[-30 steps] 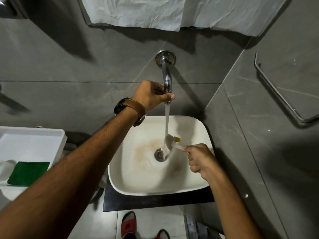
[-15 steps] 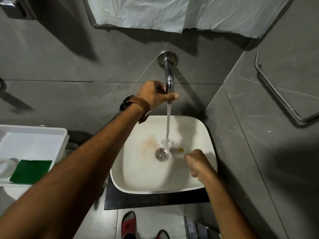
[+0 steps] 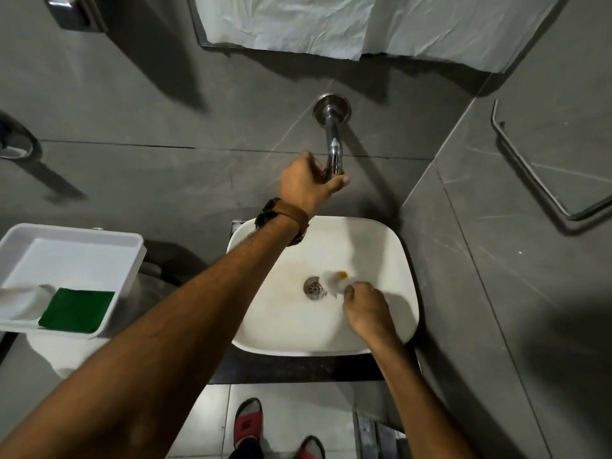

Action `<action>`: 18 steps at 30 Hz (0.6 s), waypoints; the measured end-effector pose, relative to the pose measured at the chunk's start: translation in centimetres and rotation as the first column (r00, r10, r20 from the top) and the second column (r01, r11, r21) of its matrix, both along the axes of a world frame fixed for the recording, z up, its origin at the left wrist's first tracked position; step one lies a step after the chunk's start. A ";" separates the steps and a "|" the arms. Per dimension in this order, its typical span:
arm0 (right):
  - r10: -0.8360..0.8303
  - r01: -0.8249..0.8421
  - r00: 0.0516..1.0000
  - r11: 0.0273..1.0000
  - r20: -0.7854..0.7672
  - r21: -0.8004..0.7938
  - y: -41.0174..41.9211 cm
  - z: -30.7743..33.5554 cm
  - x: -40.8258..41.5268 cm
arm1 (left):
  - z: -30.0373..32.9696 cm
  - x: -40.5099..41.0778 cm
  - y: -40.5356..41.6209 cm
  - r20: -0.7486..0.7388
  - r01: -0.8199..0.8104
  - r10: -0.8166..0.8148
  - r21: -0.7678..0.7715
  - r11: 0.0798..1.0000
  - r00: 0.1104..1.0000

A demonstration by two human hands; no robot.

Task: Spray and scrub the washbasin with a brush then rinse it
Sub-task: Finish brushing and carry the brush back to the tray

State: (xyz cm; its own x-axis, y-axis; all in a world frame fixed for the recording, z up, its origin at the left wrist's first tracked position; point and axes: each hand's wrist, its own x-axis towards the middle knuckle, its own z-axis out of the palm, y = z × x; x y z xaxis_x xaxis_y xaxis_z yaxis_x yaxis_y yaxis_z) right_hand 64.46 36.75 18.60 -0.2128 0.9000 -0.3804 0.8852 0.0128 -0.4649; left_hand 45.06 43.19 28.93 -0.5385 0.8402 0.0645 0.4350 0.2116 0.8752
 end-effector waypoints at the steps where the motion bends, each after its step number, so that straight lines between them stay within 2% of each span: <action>1: -0.001 0.001 1.000 1.000 0.013 0.010 -0.4 0.1 0.0 | -0.6 -0.2 -0.7 0.009 0.007 -0.007 0.015 1.000 1.000; 6: 0.054 -0.051 0.994 0.998 0.093 -0.032 -2.3 -0.3 -0.6 | -4.4 -2.2 -5.4 -0.097 -0.095 0.094 -0.014 0.995 0.991; 11: 0.144 -0.144 0.985 0.990 0.096 -0.013 -4.1 0.0 -3.5 | -8.1 -4.8 -12.4 -0.055 -0.293 0.290 -0.067 0.954 0.955; 14: 0.186 -0.188 0.981 0.982 0.048 0.037 -4.9 0.8 -6.3 | -10.4 -7.3 -16.6 0.046 -0.456 0.460 -0.074 0.887 0.887; 18: 0.270 -0.267 0.963 0.956 -0.009 0.119 -5.9 1.5 -11.7 | -13.5 -11.7 -21.6 0.140 -0.637 0.643 -0.090 0.766 0.753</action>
State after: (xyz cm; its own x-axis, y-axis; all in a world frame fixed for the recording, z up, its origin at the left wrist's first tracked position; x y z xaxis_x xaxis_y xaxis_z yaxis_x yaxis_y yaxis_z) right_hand 52.72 30.90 20.12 -0.4605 0.8459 -0.2690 0.8300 0.3029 -0.4684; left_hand 33.34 21.62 15.43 -0.9512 0.2960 -0.0875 0.0483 0.4227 0.9050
